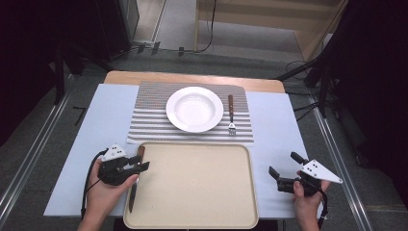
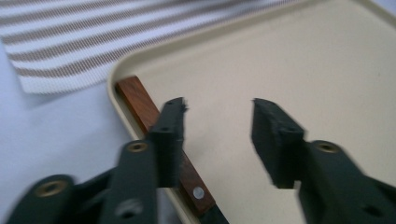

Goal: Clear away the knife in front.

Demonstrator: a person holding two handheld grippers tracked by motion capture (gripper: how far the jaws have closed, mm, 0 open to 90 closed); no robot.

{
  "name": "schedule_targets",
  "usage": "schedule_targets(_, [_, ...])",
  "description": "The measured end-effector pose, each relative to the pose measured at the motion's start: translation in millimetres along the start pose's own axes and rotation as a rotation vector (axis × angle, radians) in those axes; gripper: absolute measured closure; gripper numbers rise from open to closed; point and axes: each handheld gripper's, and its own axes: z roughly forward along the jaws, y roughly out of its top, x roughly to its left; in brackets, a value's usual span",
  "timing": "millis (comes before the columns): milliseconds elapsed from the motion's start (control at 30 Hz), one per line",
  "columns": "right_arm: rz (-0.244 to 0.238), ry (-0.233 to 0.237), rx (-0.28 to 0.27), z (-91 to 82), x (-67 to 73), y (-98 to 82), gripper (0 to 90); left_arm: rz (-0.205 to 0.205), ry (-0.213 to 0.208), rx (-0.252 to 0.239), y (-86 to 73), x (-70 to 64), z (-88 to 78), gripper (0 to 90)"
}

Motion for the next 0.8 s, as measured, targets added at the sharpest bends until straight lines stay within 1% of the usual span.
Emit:
schedule_targets(33, [0.001,0.0,0.0,0.0,0.1,0.0,0.0,-0.02,0.003,-0.03,0.5,2.3,-2.4,43.5])
schedule_targets(67, [0.001,-0.001,0.0,0.0,-0.1,0.1,0.0,-0.036,0.003,-0.043,0.8,3.7,-4.0,34.1])
schedule_targets(100, [0.003,-0.001,0.001,0.1,0.2,0.2,0.0,-0.046,0.003,-0.06,1.0,5.8,-6.2,28.0])
schedule_targets(133, [0.003,-0.001,0.001,0.1,0.2,0.2,0.0,-0.052,0.0,-0.079,0.9,7.8,-8.8,28.0])
schedule_targets(200, [0.0,-0.001,0.001,0.1,0.4,0.3,0.0,-0.063,0.004,-0.114,0.2,11.4,-13.0,19.4])
schedule_targets(233, [0.0,-0.002,0.002,0.2,0.5,0.3,0.0,-0.066,-0.004,-0.133,-0.8,14.4,-15.7,11.5])
schedule_targets(267, [0.002,-0.003,0.002,0.3,0.5,0.3,0.0,-0.077,-0.013,-0.153,-1.4,16.3,-17.9,6.9])
schedule_targets(300, [0.002,-0.003,0.002,0.4,0.5,0.3,0.0,-0.085,-0.025,-0.175,-2.3,18.8,-20.5,6.9])
schedule_targets(333, [0.003,-0.003,0.002,0.6,0.5,0.4,0.0,-0.086,-0.025,-0.195,-3.2,21.4,-23.2,6.7])
schedule_targets(367, [0.002,-0.004,0.002,1.0,0.6,0.4,0.0,-0.088,-0.026,-0.2,-3.5,23.0,-24.4,0.8])
schedule_targets(400, [0.002,-0.004,0.002,1.0,0.6,0.4,0.0,-0.088,-0.034,-0.205,-4.3,25.2,-25.3,0.8])
schedule_targets(533, [-0.003,-0.005,0.003,1.7,1.1,0.5,0.0,-0.114,-0.019,-0.22,-8.1,33.5,-28.7,0.0])
schedule_targets(567, [-0.004,-0.006,0.006,1.8,1.5,0.6,0.0,-0.115,-0.016,-0.234,-9.5,35.7,-29.5,0.0])
schedule_targets(600, [-0.005,-0.007,0.007,1.9,1.8,0.6,0.0,-0.113,-0.015,-0.241,-10.5,37.9,-30.5,0.0])
schedule_targets(633, [-0.009,-0.008,0.009,2.0,2.1,0.6,0.0,-0.1,0.018,-0.251,-12.7,41.2,-32.5,0.0])
schedule_targets(700, [-0.01,-0.009,0.009,2.0,2.2,0.5,0.0,-0.096,0.023,-0.257,-14.1,42.8,-34.0,0.0])
schedule_targets(800, [-0.01,-0.01,0.009,1.9,2.2,0.5,0.0,-0.1,0.025,-0.295,-16.9,47.0,-39.6,0.0])
